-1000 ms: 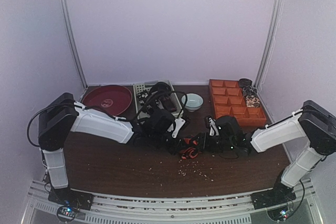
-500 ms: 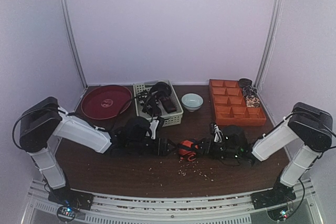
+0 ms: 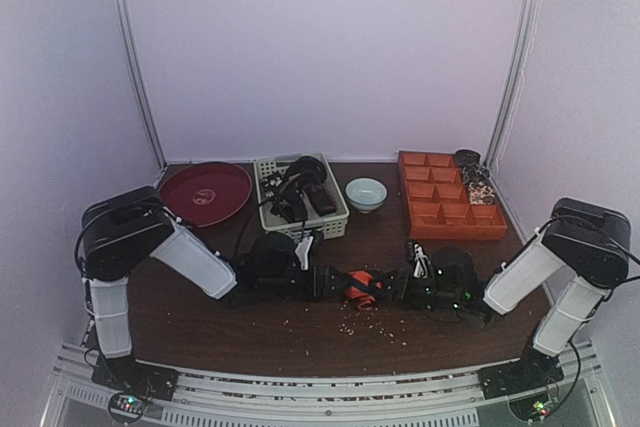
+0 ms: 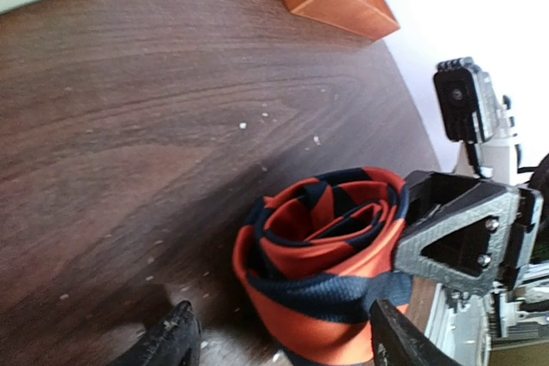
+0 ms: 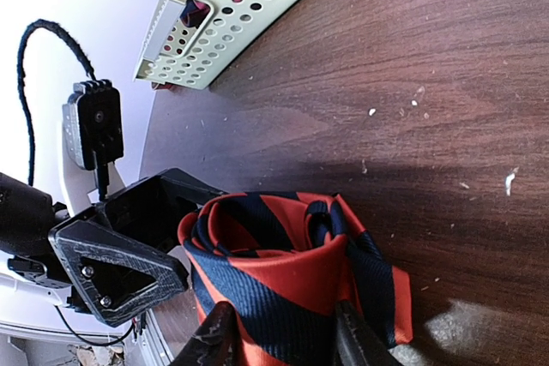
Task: Roll the ties
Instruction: Pick up the tie from the center of the board.
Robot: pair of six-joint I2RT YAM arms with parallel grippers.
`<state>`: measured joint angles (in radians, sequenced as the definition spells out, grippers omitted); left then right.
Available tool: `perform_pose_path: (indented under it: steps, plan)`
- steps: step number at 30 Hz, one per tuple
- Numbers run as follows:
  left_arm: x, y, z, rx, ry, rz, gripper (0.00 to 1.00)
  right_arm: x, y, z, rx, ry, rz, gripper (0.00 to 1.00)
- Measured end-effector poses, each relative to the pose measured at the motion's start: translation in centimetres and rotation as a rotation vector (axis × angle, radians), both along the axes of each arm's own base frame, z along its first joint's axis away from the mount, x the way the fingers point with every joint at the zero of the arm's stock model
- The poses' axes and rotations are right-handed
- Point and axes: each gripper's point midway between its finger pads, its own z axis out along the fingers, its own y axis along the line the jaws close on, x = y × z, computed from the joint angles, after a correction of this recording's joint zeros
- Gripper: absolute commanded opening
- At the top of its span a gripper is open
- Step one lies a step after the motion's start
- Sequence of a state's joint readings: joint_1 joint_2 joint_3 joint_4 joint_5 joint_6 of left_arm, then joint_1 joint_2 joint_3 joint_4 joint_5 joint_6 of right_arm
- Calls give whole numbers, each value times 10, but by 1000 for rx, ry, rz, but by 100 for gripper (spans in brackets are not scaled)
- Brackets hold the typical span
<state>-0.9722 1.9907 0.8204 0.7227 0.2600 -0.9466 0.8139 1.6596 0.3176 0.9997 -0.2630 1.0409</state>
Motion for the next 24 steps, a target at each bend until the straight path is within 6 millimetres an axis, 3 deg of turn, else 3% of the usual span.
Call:
perform_pose_path:
  steps: [15, 24]
  plan:
    - [-19, -28, 0, -117, 28, -117, 60, -10, -6, -10, 24, -16, 17, 37]
    - [-27, -33, -1, -157, 48, -170, 55, -16, -8, -13, 26, -31, 40, 37]
